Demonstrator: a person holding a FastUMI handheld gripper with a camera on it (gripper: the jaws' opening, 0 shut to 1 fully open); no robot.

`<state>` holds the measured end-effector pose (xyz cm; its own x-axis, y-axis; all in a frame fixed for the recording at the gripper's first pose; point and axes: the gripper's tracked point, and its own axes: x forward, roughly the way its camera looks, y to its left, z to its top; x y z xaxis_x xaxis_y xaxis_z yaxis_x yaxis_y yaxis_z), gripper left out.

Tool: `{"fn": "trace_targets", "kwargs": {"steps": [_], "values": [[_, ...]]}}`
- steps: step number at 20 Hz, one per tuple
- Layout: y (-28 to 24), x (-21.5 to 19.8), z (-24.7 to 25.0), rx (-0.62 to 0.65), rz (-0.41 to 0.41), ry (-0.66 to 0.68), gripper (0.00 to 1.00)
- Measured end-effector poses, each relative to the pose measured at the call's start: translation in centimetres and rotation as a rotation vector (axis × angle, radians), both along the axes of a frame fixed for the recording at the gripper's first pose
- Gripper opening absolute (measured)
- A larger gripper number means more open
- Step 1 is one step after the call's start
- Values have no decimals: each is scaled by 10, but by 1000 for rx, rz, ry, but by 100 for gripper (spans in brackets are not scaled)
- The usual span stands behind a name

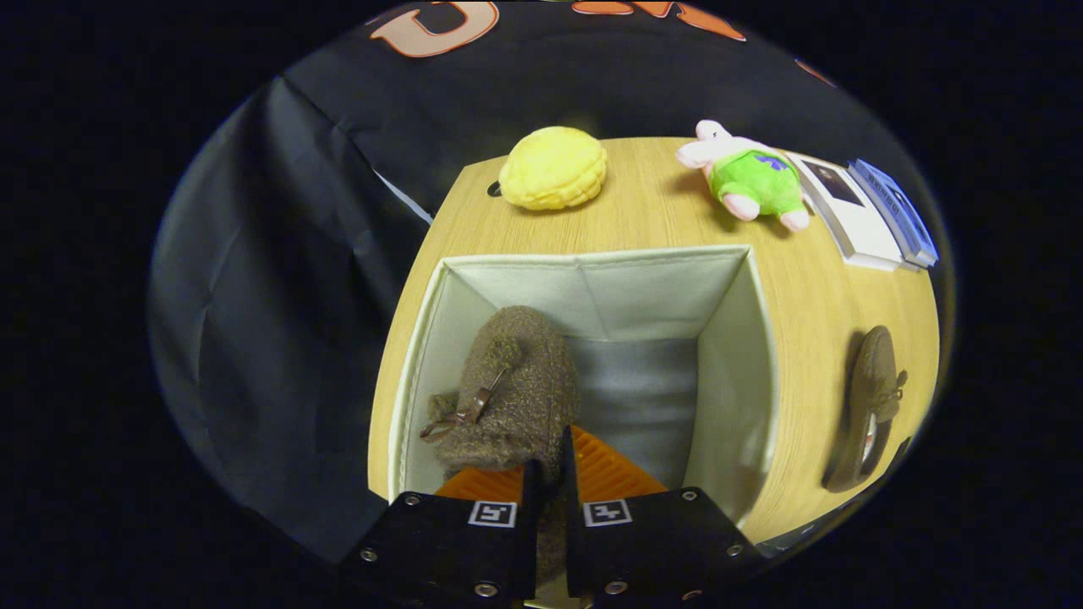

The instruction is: Open the storage box then place both shoes into the box .Put the left shoe in first, then the right shoe, with the right side of both shoes facing outward in a uniform manner.

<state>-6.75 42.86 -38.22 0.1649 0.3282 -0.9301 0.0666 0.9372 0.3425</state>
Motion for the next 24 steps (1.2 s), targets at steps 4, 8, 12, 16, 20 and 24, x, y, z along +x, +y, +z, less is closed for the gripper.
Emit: {"fn": "trace_targets", "kwargs": {"steps": [4,8,12,16,20,24], "values": [[18,-8,9,104,10,37,28],[9,-5,37,163,51,-26,45],[-25,3,75,199,82,-142,69],[-85,4,100,170,94,-237,89],[-157,-1,99,81,76,-300,97],[-230,-19,83,-2,6,-306,98]]}}
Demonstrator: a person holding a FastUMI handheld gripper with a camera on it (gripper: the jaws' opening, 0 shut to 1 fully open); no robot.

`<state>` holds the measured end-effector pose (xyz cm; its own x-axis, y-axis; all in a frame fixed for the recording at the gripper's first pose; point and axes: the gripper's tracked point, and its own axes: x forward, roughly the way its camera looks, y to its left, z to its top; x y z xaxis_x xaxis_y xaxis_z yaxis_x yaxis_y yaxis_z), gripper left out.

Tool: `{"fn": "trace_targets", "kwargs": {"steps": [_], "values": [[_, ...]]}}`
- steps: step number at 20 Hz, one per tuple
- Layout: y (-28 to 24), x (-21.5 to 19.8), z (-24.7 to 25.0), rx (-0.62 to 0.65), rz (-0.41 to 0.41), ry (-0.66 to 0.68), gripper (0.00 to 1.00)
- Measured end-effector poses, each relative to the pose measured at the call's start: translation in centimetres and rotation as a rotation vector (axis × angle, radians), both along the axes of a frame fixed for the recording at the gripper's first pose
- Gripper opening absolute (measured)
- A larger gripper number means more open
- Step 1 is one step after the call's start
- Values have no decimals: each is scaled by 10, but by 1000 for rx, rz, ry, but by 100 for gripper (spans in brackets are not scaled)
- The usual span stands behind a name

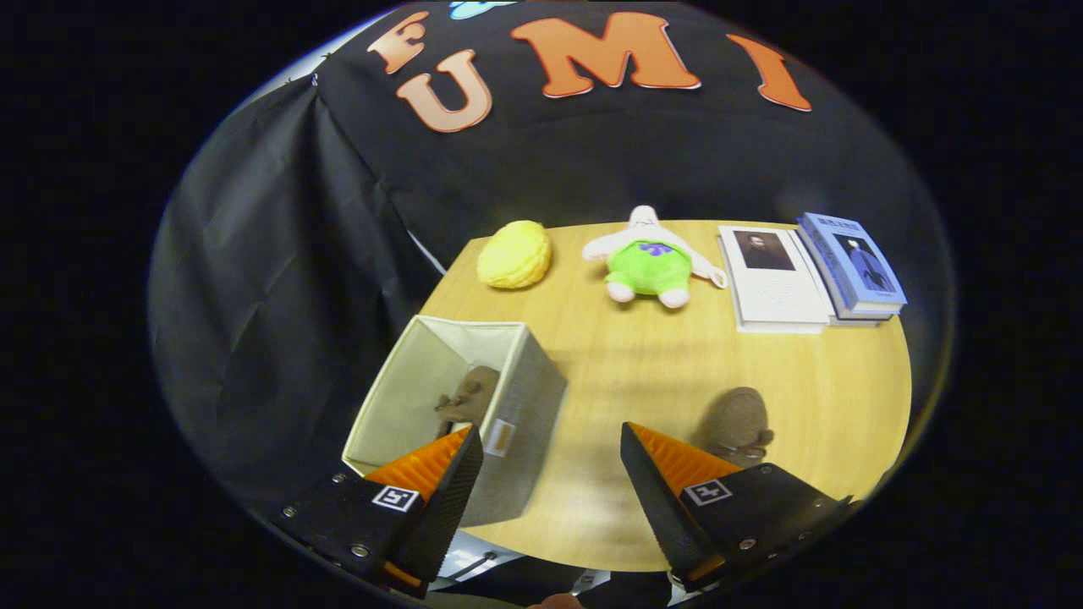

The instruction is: Open the storage box then place both shoes into the box .Put the left shoe in first, then the right shoe, with the right side of both shoes facing outward in a uniform manner.

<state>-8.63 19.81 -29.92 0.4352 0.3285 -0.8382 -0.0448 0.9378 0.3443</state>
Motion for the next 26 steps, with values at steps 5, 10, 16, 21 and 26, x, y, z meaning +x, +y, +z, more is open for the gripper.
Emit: {"fn": "trace_targets", "kwargs": {"steps": [5,10,16,21,26], "values": [[-75,-39,-36,-54,-88,83,97],[-127,-57,-73,-134,-136,113,96],[-141,-73,-121,-169,-100,145,86],[-153,-82,-164,-185,-127,191,73],[-159,-67,-180,-179,-183,196,46]]}}
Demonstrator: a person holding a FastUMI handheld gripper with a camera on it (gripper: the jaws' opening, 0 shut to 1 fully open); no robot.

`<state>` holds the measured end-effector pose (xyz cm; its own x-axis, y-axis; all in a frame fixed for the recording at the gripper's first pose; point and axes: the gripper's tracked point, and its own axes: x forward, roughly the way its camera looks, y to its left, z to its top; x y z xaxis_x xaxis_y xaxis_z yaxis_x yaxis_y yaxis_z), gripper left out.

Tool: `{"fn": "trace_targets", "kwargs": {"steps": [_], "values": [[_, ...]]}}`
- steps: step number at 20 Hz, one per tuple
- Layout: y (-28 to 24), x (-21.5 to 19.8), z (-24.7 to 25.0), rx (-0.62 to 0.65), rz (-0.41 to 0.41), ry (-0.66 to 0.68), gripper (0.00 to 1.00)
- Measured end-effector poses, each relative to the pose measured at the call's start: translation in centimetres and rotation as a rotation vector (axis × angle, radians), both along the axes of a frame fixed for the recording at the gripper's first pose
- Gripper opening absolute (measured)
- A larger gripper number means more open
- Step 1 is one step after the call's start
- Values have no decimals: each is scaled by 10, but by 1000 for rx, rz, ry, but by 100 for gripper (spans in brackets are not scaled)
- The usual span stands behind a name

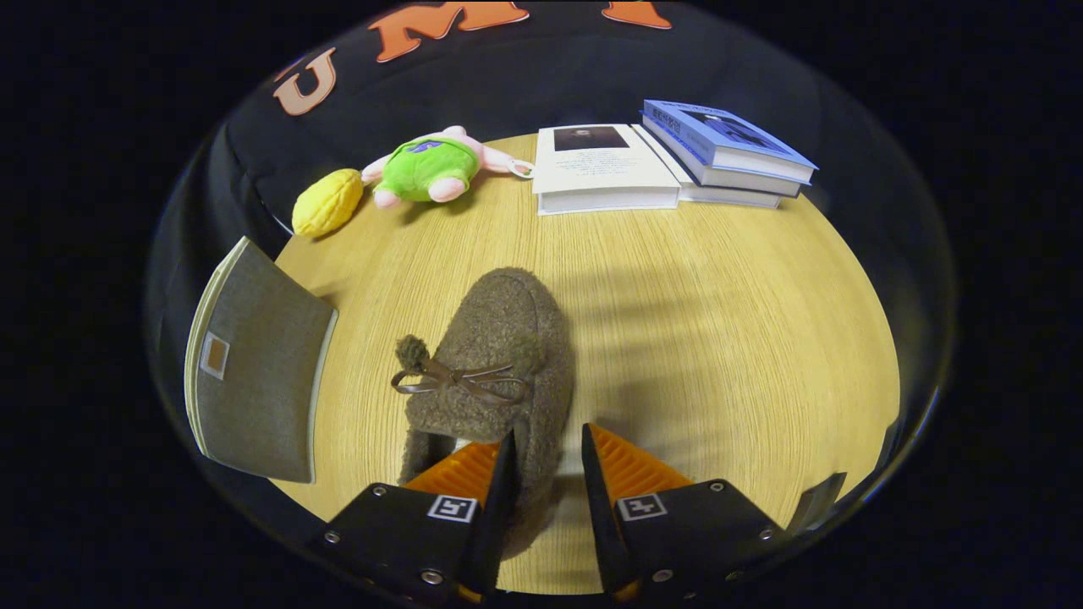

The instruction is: Open the storage box then place both shoes into the box .Put the left shoe in first, then the right shoe, with the right side of both shoes facing outward in a uniform manner.

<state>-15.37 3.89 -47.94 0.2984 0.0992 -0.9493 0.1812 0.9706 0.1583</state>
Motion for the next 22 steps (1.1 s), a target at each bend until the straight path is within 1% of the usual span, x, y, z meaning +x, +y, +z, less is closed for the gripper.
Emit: {"fn": "trace_targets", "kwargs": {"steps": [1,2,3,4,6,8,10,14,18,22], "values": [[5,1,-2,22,-10,7,41],[6,2,-4,25,-22,13,30],[2,2,-5,11,-38,23,24],[2,2,-4,17,-54,32,16],[3,-1,-2,22,-83,54,9],[4,-2,0,29,-105,80,4],[8,-2,9,48,-128,81,3],[22,3,42,58,-130,51,3],[48,19,83,83,-106,12,3],[80,35,110,91,-55,-20,3]]}}
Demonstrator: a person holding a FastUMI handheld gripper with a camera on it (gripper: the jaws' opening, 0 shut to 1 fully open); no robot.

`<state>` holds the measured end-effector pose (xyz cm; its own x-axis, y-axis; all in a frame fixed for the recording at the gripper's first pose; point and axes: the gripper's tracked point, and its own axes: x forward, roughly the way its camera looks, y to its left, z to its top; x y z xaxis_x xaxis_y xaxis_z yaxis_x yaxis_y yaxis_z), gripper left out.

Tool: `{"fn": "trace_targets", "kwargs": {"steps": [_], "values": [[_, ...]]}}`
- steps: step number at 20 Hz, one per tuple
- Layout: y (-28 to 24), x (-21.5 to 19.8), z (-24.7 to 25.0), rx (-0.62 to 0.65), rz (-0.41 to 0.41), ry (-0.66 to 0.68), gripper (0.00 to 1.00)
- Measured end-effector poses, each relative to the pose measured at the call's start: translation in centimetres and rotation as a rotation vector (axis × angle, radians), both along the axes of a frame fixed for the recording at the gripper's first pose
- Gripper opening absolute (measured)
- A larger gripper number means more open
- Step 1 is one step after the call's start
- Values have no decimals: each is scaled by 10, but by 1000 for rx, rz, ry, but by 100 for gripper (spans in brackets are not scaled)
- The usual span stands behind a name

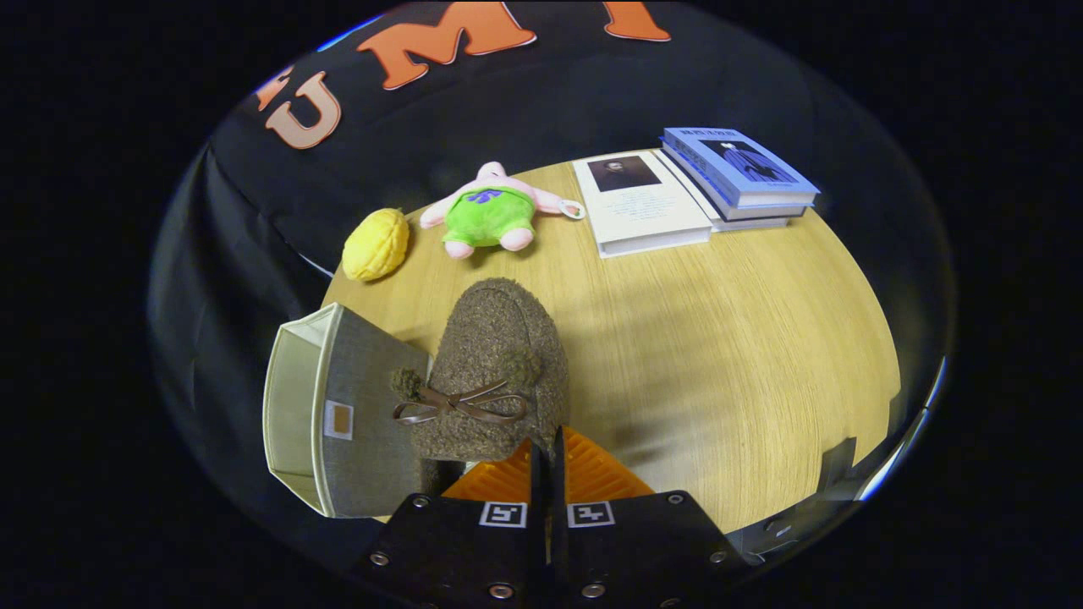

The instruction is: Open the storage box then place both shoes into the box .Put the left shoe in first, then the right shoe, with the right side of both shoes facing outward in a uniform manner.

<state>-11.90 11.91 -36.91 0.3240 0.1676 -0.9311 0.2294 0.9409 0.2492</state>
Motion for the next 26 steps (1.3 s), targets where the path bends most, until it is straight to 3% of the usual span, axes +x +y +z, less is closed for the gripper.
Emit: {"fn": "trace_targets", "kwargs": {"steps": [17,22,26], "values": [[151,45,82,104,183,-90,3],[193,51,73,98,216,-80,3],[212,50,52,83,194,-37,3]]}}
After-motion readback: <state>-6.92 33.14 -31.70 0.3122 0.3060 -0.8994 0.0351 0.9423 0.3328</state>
